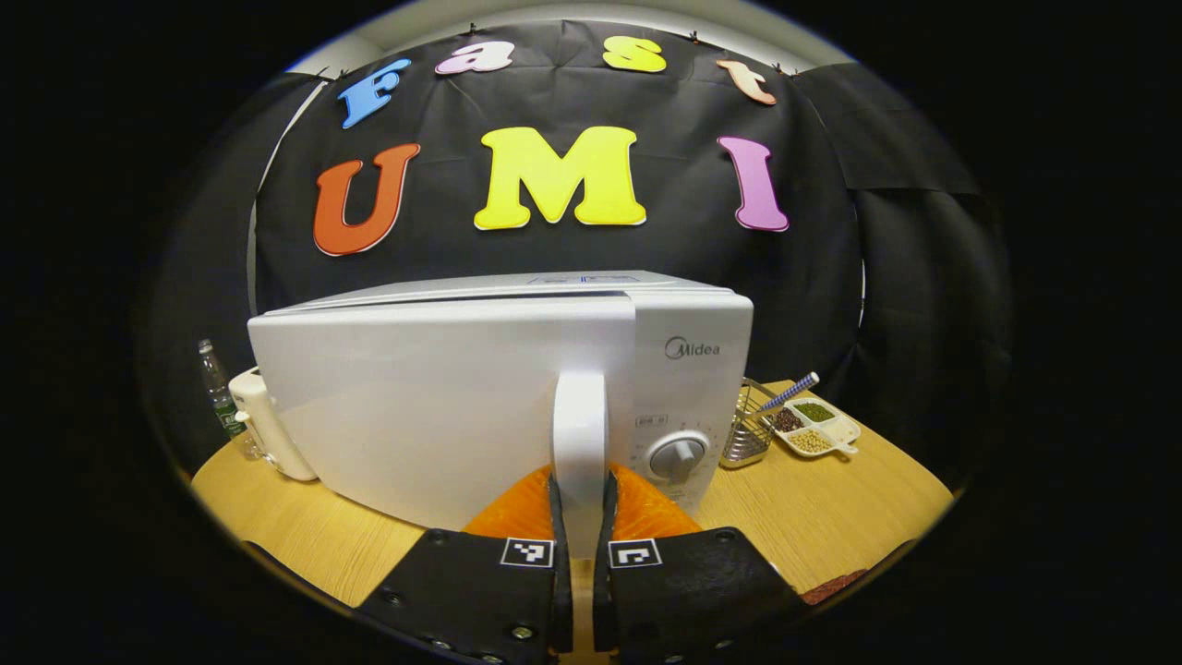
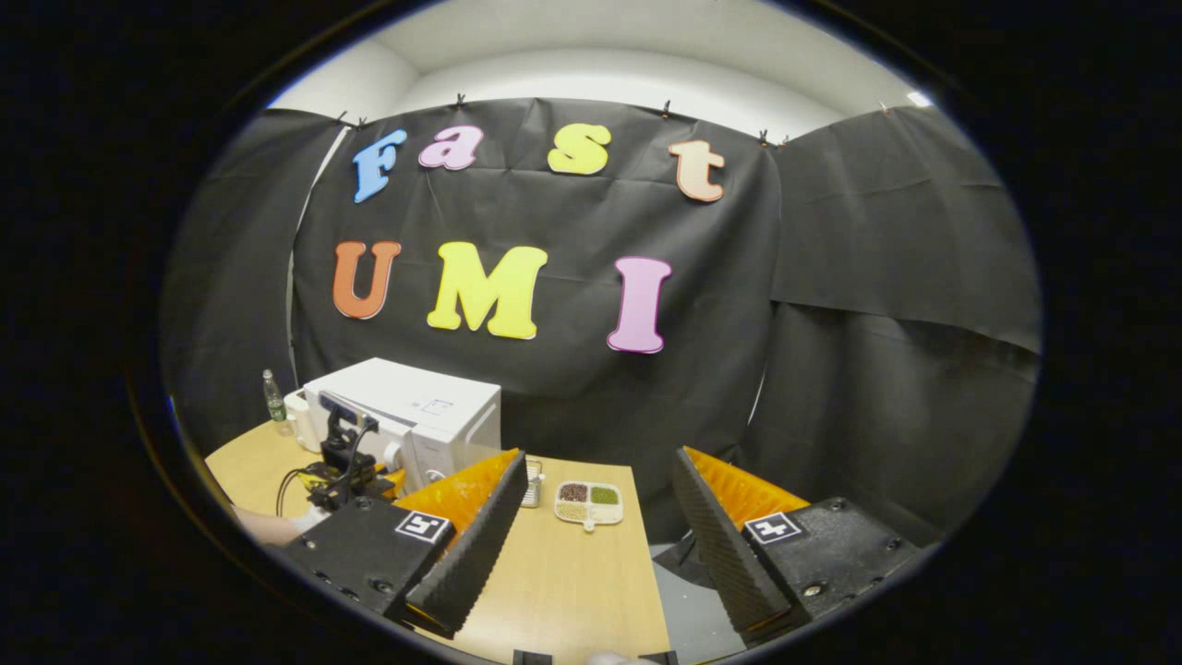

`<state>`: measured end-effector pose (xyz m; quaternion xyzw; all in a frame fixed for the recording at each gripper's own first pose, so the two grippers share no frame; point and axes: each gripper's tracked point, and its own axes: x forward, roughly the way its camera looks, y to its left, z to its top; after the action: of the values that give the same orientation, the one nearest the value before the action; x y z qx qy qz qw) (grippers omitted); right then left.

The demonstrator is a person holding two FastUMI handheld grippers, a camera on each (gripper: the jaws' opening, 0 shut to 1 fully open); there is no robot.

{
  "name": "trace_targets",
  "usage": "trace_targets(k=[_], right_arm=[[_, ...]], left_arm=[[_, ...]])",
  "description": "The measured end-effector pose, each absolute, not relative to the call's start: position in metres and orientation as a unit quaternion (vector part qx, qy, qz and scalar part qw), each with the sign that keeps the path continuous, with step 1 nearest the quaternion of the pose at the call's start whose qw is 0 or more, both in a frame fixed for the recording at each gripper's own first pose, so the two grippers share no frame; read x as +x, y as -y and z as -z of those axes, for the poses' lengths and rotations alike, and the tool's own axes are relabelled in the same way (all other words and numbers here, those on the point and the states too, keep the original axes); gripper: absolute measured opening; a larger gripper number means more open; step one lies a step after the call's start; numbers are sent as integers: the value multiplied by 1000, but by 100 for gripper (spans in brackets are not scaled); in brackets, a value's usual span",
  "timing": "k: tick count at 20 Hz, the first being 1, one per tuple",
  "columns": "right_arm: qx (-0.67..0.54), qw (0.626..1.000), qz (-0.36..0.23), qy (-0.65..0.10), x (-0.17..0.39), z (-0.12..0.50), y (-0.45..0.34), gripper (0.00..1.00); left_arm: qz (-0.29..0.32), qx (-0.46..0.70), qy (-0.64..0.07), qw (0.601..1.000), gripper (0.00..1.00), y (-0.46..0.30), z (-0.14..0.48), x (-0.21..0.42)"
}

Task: Open the microwave oven with the left hand, put the food in, and close the microwave oven.

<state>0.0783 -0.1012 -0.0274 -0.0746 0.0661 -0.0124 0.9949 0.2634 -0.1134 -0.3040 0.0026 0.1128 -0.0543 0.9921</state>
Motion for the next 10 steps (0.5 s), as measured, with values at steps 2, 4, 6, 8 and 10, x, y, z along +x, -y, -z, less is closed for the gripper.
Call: trace_targets(k=[2, 4, 6, 8, 10], right_arm=[[-75, 995, 3, -63, 79, 27, 93, 100], [-61, 996, -11, -65, 79, 30, 79, 100], [-48, 996, -30, -69, 79, 34, 61, 97], [-45, 996, -45, -64, 77, 32, 47, 97], [-48, 996, -54, -57, 71, 29, 36, 96]], left_arm=[[58, -2, -123, 991, 7, 103, 307, 234], [57, 3, -129, 990, 7, 88, 308, 209], [49, 8, -135, 990, 7, 72, 310, 188], [37, 1, -146, 989, 7, 57, 312, 169], [24, -2, -154, 988, 7, 42, 313, 153]])
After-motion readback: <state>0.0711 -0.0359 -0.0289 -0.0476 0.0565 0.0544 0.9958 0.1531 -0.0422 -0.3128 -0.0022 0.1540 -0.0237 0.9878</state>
